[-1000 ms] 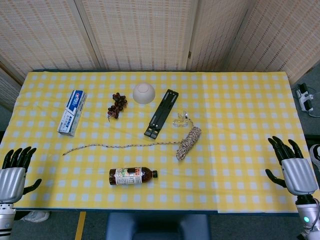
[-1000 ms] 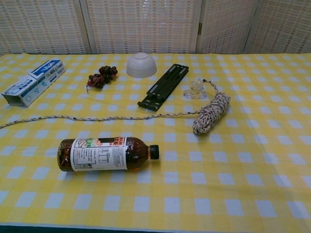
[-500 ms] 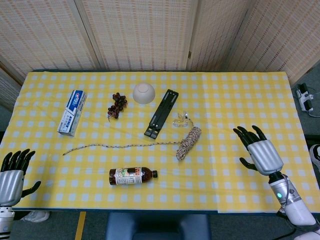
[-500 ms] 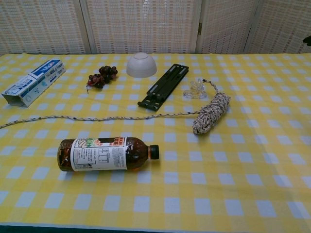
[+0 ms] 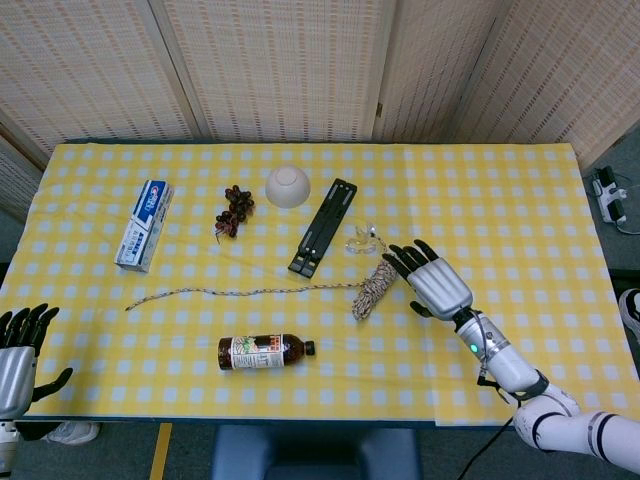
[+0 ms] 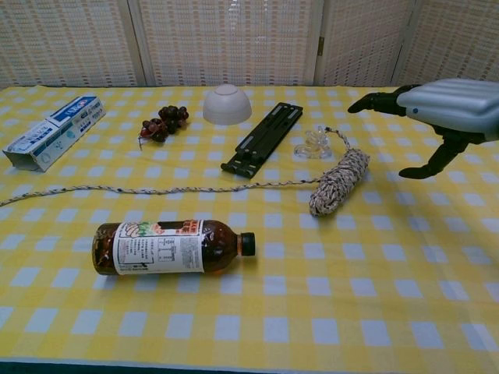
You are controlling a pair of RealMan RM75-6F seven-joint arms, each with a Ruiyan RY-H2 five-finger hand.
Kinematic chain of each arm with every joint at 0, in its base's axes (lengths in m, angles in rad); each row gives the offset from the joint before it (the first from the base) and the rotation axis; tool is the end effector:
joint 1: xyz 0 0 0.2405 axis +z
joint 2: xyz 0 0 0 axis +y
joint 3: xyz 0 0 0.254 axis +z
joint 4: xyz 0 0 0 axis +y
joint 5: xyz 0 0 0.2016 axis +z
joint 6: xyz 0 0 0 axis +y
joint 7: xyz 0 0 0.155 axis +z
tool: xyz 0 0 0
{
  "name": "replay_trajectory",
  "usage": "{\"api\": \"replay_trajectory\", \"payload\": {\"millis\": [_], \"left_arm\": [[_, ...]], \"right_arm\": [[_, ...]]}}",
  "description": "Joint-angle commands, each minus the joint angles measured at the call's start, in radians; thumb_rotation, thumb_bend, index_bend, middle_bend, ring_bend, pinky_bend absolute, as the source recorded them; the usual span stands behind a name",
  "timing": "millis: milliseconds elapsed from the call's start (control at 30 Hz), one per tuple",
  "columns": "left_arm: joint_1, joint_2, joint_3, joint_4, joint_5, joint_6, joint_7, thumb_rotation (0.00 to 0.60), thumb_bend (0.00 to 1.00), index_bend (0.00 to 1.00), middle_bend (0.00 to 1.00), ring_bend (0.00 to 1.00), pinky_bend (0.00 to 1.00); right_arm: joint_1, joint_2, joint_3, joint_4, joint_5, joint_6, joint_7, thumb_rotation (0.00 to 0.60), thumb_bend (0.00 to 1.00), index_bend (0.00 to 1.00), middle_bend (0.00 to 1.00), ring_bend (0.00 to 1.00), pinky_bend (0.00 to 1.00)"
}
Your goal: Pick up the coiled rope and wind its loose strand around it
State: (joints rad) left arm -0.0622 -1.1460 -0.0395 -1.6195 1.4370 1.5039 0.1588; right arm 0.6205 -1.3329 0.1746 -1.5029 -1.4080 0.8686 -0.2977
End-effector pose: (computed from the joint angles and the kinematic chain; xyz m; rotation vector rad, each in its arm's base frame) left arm -0.3152 0.1815 0.1613 -1.3577 -0.8464 -0.7657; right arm -0.1877 -0.3395 0.0426 2.0074 -0.6932 0.7850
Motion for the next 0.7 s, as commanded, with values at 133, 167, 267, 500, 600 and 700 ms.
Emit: {"api": "replay_trajectory", "payload": {"millis": [133, 167, 267, 500, 600, 700], "left_arm": [[0.0, -0.001, 0.0, -0.003, 0.0, -0.003, 0.0, 0.6, 0.23, 0.17, 0.12, 0.1, 0.0], [0.0, -0.001, 0.0, -0.002, 0.0, -0.004, 0.0, 0.6, 0.23, 0.17, 0.12, 0.1, 0.0], [0.0, -0.002, -0.001, -0.001, -0.005, -0.008, 0.001, 0.6, 0.23, 0.17, 0.12, 0.1, 0.0], [-0.001, 0.001, -0.003, -0.002, -0.02, -0.022, 0.003, 0.6, 0.23, 0.17, 0.12, 0.1, 0.0], [-0.002, 0.002, -0.004, -0.002, -0.021, -0.025, 0.004, 0.6, 0.23, 0.17, 0.12, 0.1, 0.0], [-0.002, 0.001, -0.005, 0.0, -0.023, -0.027, 0.0, 0.6, 0.23, 0.17, 0.12, 0.11, 0.0]], "right_arm": [[0.073, -0.104, -0.009, 0.133, 0.042, -0.074, -0.052, 0.6, 0.31, 0.01, 0.08, 0.13, 0.06], [0.081, -0.116, -0.011, 0.15, 0.046, -0.082, -0.054, 0.6, 0.31, 0.02, 0.08, 0.14, 0.06], [0.101, -0.154, -0.018, 0.2, 0.045, -0.091, -0.048, 0.6, 0.31, 0.05, 0.1, 0.15, 0.06], [0.138, -0.22, -0.028, 0.297, 0.025, -0.094, 0.007, 0.6, 0.31, 0.09, 0.14, 0.19, 0.06], [0.154, -0.239, -0.033, 0.329, 0.017, -0.098, 0.026, 0.6, 0.31, 0.13, 0.16, 0.21, 0.07], [0.164, -0.251, -0.04, 0.353, 0.013, -0.104, 0.039, 0.6, 0.31, 0.18, 0.2, 0.24, 0.07]]}}
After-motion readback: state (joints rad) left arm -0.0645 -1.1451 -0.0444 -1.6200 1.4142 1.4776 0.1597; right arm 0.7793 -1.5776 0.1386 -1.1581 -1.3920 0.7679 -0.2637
